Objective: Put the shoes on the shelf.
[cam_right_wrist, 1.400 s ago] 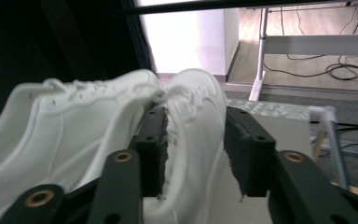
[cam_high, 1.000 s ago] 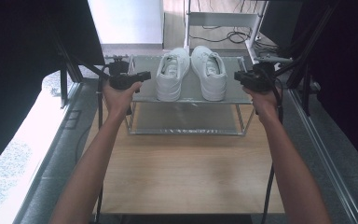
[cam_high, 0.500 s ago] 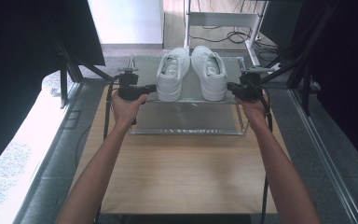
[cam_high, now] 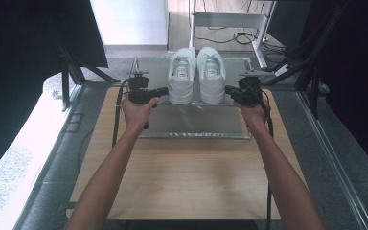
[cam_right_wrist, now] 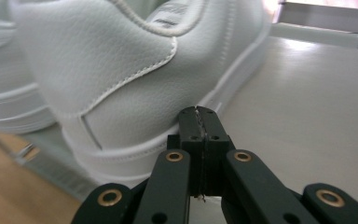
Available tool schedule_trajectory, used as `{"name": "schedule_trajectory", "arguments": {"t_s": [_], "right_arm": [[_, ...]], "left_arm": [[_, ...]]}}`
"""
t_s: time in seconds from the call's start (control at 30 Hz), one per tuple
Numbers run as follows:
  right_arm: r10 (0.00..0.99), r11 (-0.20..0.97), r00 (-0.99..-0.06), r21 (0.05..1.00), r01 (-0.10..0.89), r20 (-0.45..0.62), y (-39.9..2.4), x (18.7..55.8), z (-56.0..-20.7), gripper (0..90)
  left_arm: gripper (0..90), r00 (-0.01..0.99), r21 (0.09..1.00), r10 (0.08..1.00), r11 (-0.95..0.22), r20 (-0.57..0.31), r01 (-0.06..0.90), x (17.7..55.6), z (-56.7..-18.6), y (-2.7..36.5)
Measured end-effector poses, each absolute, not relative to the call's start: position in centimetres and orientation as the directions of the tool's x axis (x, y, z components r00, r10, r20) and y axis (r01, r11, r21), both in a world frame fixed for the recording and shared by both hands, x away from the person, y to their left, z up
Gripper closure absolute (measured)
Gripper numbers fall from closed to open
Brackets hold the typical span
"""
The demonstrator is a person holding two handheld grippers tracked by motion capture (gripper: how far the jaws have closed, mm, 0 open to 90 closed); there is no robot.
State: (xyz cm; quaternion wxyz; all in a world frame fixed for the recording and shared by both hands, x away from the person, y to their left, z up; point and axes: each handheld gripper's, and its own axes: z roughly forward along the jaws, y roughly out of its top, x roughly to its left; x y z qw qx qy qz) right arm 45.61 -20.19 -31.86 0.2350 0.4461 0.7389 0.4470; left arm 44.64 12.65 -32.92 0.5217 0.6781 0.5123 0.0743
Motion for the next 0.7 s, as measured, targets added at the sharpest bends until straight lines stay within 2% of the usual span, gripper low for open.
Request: {"name": "schedule_trajectory", "arguments": {"t_s": [0.1,0.23,0.33,0.5,0.6,0.7], "right_arm": [[0.866,0.22,-0.499,0.872,0.437,0.031,-19.4,45.4,-31.9,90.0],[0.866,0.199,-0.497,0.871,0.449,0.058,-19.7,45.4,-32.1,90.0],[0.863,0.195,-0.501,0.874,0.445,0.062,-19.7,45.3,-32.2,89.9],[0.853,0.192,-0.517,0.879,0.436,0.07,-20.1,45.2,-32.1,85.9],[0.847,0.174,-0.525,0.892,0.418,0.081,-20.4,44.6,-31.9,80.2],[0.83,0.108,-0.54,0.908,0.404,0.141,-20.9,43.6,-31.6,71.7]], "left_arm": [[90.0,0.463,0.78,0.769,0.074,-0.442,0.621,44.6,-32.9,11.9],[90.0,0.461,0.793,0.789,0.053,-0.405,0.606,44.4,-32.8,11.3],[89.4,0.468,0.788,0.773,0.066,-0.428,0.613,44.4,-33.1,11.8],[77.0,0.488,0.812,0.769,0.067,-0.412,0.58,44.0,-32.9,12.2],[70.9,0.506,0.828,0.769,0.054,-0.392,0.559,43.5,-32.6,12.7],[65.3,0.515,0.838,0.763,0.065,-0.391,0.541,42.6,-32.3,13.2]]}}
